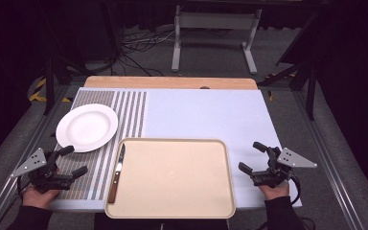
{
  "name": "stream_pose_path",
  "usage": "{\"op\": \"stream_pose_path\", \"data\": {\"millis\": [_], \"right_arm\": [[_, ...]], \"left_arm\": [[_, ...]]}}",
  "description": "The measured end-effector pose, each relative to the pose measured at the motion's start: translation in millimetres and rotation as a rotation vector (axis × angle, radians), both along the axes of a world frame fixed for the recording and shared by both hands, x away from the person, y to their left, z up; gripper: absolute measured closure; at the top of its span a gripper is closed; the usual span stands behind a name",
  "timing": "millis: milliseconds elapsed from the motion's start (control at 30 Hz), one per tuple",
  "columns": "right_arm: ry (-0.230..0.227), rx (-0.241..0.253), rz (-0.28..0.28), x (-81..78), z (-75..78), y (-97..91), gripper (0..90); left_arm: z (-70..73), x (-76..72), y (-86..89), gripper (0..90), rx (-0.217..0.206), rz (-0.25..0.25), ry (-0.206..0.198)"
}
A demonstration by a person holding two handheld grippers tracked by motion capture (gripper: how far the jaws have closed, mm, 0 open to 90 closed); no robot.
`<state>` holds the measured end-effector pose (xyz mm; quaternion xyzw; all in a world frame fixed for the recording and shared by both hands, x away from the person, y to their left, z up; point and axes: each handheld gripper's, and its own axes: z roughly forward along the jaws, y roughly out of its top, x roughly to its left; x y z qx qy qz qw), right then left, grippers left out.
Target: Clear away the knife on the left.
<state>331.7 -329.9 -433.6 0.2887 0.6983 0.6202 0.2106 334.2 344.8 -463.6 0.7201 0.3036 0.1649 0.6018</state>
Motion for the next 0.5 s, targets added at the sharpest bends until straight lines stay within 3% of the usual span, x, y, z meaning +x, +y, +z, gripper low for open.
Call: {"op": "stream_pose_path", "data": {"millis": [133,233,500], "right_arm": [[0.0,-0.001,0.003,0.2,-0.2,0.1,0.5],[0.001,-0.002,0.002,0.2,-0.2,0.1,0.5],[-0.003,-0.003,0.003,0.1,-0.1,0.4,0.5]], "left_arm": [[-0.7,0.2,0.4,0.8,-0.001,0.001,0.003],[0.6,-0.5,1.3,0.7,-0.027,0.004,0.006],[1.3,-1.3,0.2,0.8,-0.028,0.008,0.004]]}}
